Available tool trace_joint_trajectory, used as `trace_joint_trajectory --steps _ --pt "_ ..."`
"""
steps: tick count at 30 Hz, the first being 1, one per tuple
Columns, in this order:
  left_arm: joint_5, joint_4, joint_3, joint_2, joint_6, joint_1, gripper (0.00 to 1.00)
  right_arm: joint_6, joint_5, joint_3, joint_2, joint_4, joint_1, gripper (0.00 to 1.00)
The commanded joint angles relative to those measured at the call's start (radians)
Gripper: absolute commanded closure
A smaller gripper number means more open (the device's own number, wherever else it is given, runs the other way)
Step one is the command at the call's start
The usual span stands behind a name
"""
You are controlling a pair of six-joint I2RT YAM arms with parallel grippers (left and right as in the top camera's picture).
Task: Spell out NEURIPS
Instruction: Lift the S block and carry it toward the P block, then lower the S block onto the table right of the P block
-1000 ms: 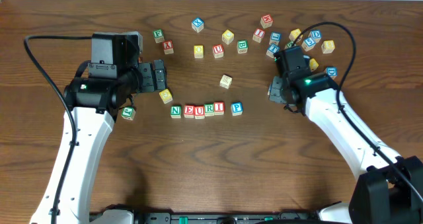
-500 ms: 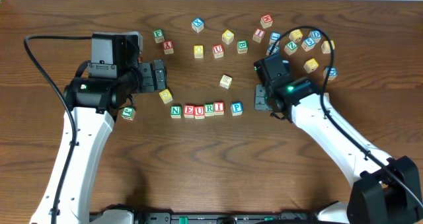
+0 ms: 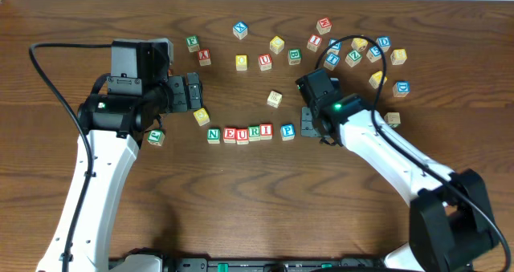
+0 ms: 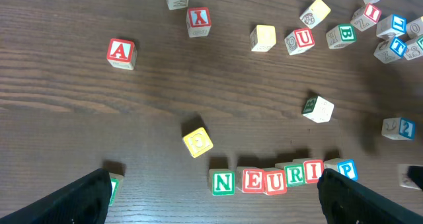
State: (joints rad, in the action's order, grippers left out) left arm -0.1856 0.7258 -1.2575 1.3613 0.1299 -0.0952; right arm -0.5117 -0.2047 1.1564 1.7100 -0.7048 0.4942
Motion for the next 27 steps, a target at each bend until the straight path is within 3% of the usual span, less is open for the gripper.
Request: trace_joint_trajectory --steps 1,27 --pt "-0.006 0.0 -0.023 -0.009 -0.006 0.002 0.02 0.013 -0.002 0.01 0.034 0.015 0.013 0.85" --pt "-0.006 0.0 -0.023 -0.009 -0.006 0.002 0.02 0.048 0.005 0.006 0.06 0.043 0.038 0.85"
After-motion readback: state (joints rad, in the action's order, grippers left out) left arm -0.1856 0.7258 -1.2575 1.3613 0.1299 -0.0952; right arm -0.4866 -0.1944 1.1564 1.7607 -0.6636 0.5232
